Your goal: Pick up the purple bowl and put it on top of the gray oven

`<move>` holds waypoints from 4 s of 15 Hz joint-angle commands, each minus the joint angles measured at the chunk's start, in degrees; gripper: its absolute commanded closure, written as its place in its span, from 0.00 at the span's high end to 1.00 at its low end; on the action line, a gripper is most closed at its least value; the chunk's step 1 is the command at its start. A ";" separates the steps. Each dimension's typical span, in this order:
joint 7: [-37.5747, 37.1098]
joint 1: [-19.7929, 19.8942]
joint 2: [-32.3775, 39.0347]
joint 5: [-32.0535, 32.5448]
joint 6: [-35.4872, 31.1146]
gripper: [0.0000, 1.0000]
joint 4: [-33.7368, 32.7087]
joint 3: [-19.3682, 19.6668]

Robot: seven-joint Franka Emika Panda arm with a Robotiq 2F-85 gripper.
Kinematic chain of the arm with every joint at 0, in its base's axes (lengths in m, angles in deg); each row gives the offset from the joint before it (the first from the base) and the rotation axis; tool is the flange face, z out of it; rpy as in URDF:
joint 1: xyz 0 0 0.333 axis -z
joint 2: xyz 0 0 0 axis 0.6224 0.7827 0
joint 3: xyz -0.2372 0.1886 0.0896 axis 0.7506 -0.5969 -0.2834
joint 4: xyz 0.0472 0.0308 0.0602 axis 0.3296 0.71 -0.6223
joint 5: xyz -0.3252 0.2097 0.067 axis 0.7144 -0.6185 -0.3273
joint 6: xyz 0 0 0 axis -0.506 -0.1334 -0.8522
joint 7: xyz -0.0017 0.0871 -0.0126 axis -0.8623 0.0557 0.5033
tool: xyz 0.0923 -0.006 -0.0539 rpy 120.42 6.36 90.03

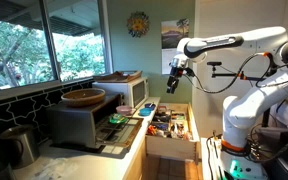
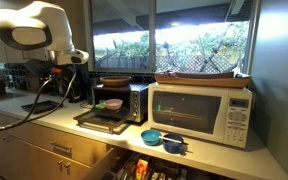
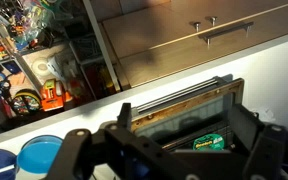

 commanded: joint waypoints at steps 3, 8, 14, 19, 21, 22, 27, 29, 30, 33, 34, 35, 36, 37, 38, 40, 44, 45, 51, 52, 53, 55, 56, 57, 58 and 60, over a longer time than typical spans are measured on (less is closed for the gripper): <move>0.70 1.09 0.27 -0.76 0.29 1.00 -0.20 -0.78; -6.36 5.60 6.54 0.65 -17.61 1.00 2.05 -2.75; -9.93 3.67 22.64 -3.27 -28.70 1.00 -2.06 -3.26; -9.10 3.06 25.27 -3.85 -28.91 1.00 -4.06 -4.49; -9.11 3.17 25.57 -3.83 -28.92 1.00 -4.24 -4.56; -9.12 3.27 25.38 -3.82 -28.92 1.00 -4.18 -4.52; -27.58 5.26 33.97 -2.60 -39.26 1.00 -11.27 -11.22; -33.48 6.11 37.84 -0.82 -40.04 1.00 -14.83 -13.21; -35.23 5.93 39.45 -0.34 -39.16 0.94 -16.35 -13.64; -36.69 4.16 43.82 -2.24 -37.49 0.75 -20.17 -13.21; -36.52 3.76 45.08 -2.87 -37.18 0.65 -21.23 -13.02; -36.41 3.37 45.98 -3.36 -36.95 0.61 -22.02 -12.91; -35.86 2.97 46.78 -4.03 -36.41 0.53 -22.84 -12.81; -35.52 2.67 47.43 -4.42 -35.86 0.38 -23.43 -12.75; -35.18 2.40 47.99 -4.85 -35.25 0.31 -24.09 -12.70; -34.88 1.95 49.04 -5.57 -33.90 0.20 -25.09 -12.67; -34.62 1.69 49.42 -6.06 -29.40 0.29 -26.08 -12.32; -34.63 1.78 48.86 -6.75 -29.77 0.44 -26.05 -12.14; -34.94 1.71 46.03 -7.11 -31.58 0.56 -26.74 -11.86; -35.06 1.77 45.89 -7.16 -31.13 0.55 -26.53 -11.83; -35.04 1.79 45.73 -7.28 -30.95 0.51 -26.24 -11.83; -35.21 1.85 45.85 -7.53 -30.44 0.46 -25.77 -11.75; -35.25 1.87 45.97 -7.58 -30.04 0.50 -25.62 -11.70; -35.41 1.88 46.13 -7.54 -29.89 0.49 -25.44 -11.69; -35.15 1.88 46.35 -7.84 -29.79 0.50 -25.33 -11.61; -34.97 1.87 47.18 -8.39 -29.81 0.56 -25.23 -11.52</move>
